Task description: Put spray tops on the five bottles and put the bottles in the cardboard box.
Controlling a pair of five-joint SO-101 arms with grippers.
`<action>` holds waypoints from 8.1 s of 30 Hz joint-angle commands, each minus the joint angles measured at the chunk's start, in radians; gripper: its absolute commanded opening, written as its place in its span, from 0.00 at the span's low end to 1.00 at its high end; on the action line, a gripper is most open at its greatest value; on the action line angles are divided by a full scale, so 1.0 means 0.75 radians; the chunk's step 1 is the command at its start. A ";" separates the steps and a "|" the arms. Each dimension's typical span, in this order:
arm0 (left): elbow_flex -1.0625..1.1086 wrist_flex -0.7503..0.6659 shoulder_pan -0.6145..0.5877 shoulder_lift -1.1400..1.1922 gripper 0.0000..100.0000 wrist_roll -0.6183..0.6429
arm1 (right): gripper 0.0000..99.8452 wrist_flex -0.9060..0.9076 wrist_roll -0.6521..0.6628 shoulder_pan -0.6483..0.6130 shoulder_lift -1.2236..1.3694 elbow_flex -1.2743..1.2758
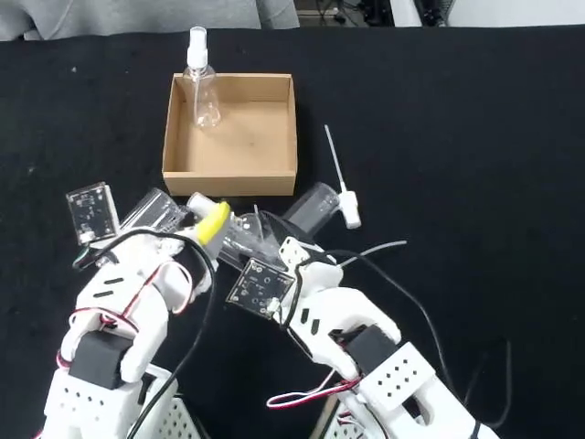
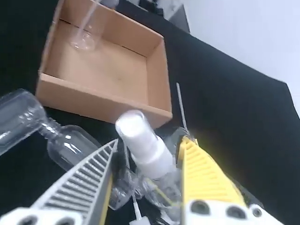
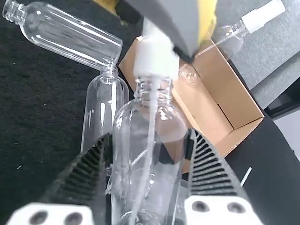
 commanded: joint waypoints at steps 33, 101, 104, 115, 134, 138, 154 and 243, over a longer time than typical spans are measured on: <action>0.116 -0.391 -0.431 -0.014 0.19 0.239 | 0.12 -0.147 -0.131 0.025 -0.028 -0.093; 0.157 -0.407 -0.355 -0.014 0.19 -0.006 | 0.12 -0.227 -0.264 -0.078 -0.026 -0.060; 0.157 -0.407 -0.355 -0.014 0.19 -0.006 | 0.12 -0.227 -0.297 -0.078 -0.026 -0.062; 0.159 -0.407 -0.318 -0.014 0.19 -0.014 | 0.12 -0.229 -0.383 -0.084 -0.028 -0.075; 0.226 -0.399 -0.062 -0.014 0.19 -0.250 | 0.12 -0.227 -0.376 -0.084 -0.028 -0.064; 0.230 -0.395 -0.026 -0.014 0.19 -0.311 | 0.12 -0.225 -0.376 -0.082 -0.028 -0.062; 0.242 -0.397 -0.015 -0.014 0.19 -0.311 | 0.12 -0.217 -0.374 -0.078 -0.026 -0.060; 0.439 -0.411 -0.668 -0.014 0.19 -0.444 | 0.12 0.434 -0.372 0.027 -0.719 -0.369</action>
